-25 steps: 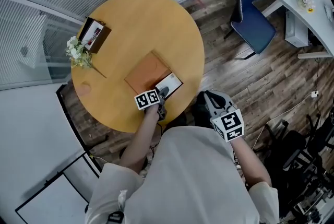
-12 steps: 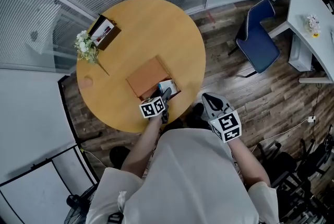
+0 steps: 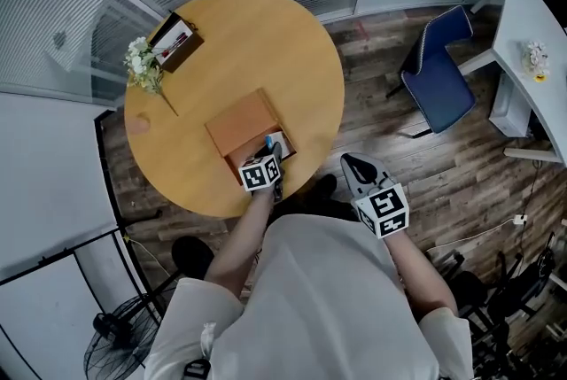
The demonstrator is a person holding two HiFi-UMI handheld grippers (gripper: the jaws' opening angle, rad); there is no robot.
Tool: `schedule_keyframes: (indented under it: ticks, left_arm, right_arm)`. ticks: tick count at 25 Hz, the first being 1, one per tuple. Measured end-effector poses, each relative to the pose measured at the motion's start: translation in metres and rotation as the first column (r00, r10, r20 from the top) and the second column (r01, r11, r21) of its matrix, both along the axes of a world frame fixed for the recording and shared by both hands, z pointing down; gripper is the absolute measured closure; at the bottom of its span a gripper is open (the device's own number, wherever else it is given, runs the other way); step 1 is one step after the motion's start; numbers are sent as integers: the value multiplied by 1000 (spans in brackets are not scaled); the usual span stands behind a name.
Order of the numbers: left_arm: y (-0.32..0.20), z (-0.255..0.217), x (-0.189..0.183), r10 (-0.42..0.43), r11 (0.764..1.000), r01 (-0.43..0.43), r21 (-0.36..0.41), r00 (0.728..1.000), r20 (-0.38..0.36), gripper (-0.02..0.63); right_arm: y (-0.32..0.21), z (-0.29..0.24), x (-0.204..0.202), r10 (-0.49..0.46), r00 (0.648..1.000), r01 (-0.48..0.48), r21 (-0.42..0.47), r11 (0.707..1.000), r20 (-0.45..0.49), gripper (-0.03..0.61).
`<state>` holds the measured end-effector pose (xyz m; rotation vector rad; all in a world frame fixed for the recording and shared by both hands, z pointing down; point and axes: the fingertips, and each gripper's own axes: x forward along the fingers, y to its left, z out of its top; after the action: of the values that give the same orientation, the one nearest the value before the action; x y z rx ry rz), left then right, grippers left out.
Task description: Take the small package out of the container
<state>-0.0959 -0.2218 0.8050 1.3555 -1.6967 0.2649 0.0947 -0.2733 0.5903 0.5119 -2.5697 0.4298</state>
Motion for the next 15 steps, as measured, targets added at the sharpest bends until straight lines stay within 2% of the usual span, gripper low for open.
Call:
schedule_keyframes:
  ticks: [2,8,12,15]
  left_arm:
    - [2,-3,-3,-23,1000,23,0,1000,13,534]
    - [20,-29,-10,-40,998,38,43,998,55,535]
    - [42,-53,-18,-64,995,61,84,997,43,535]
    - [58,-76,-24,-52,990,46,130,998,47,537]
  right_arm:
    - [-3,3,2,-9,1000,9,-6,1000,5,575]
    - [-1,-2,-6,-30,999,30,3,1000,30,575]
    - [14,-10,-19,-46,998,45,13,999,48,575]
    - [30,-12,-31,-60,997,59,17,998,49,575]
